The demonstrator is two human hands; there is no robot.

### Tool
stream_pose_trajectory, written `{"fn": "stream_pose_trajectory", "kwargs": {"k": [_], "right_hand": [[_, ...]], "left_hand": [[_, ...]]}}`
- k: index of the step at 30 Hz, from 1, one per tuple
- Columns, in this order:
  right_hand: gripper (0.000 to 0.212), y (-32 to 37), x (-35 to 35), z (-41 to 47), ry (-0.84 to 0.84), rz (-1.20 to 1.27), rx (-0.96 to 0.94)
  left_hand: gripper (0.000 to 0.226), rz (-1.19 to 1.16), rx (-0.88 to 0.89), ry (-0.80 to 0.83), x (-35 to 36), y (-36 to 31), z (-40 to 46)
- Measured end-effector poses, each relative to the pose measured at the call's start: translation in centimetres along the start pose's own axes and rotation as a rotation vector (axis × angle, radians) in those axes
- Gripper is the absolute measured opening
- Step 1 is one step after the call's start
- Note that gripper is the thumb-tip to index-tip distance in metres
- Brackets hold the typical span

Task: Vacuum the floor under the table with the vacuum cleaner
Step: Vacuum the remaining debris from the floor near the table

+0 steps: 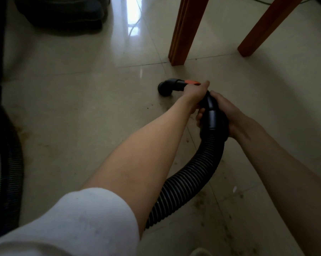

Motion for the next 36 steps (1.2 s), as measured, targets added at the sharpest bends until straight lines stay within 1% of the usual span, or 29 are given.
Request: {"fn": "stream_pose_trajectory", "kwargs": {"k": [3,7,10,11,15,18,20,24,27,29,31,34,36], "right_hand": [[0.047,-0.6,1.1,-0.5,0.016,-0.052,0.027],[0.052,-1.4,2.9,-1.2,0.02,-0.102,0.012],[0.054,-2.2,4.4,-1.6,0.023,-0.159,-0.023],[0.053,-2.6,4.9,-1.8,0.027,-0.165,-0.028],[0.054,-4.2,7.0,-2.8,0.019,-0.142,-0.037],[0.056,-5.0,8.0,-3.3,0.008,-0.111,-0.033],[0.057,-5.3,8.3,-3.6,0.008,-0.102,-0.023],[0.061,-6.0,8.7,-3.8,0.017,-0.049,-0.004],[0.058,-6.0,9.4,-4.1,0.05,-0.002,-0.023],[0.051,-5.9,10.0,-4.4,0.074,0.011,-0.033],[0.046,-5.8,10.2,-4.1,0.048,-0.055,-0.069],[0.047,-5.9,9.6,-3.5,-0.057,-0.269,-0.145],[0.045,-6.2,9.0,-3.1,-0.126,-0.289,-0.144]], "left_hand": [[0.052,-0.004,-0.024,-0.007,-1.2,0.4,-0.1],[0.049,-0.04,-0.052,-0.018,-3.1,0.6,-0.9],[0.034,-0.023,-0.075,-0.029,-4.8,0.8,-1.5],[0.032,-0.001,-0.084,-0.037,-5.5,0.9,-1.8],[0.043,0.111,-0.13,-0.08,-7.5,1.6,-2.2],[0.039,0.176,-0.144,-0.093,-8.4,1.8,-2.4],[0.034,0.192,-0.165,-0.061,-8.4,2.0,-2.6],[0.036,0.287,-0.195,-0.026,-8.9,2.5,-3.3],[0.036,0.324,-0.17,-0.064,-9.8,2.4,-3.6],[0.038,0.34,-0.178,-0.054,-10.3,2.5,-3.6],[0.038,0.325,-0.197,-0.052,-11.1,2.5,-3.8],[0.036,0.343,-0.204,-0.041,-12.1,2.5,-4.4],[0.036,0.356,-0.208,-0.025,-12.7,2.7,-4.5]]}}
Point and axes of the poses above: each hand's wrist, its own z-axis towards the middle knuckle, its own x-axis out of the palm, y = z × x, the point moved 7 cm from there along z, towards the middle knuckle, and after that the axes turned 6 degrees about -y, right-handed, at the moved point
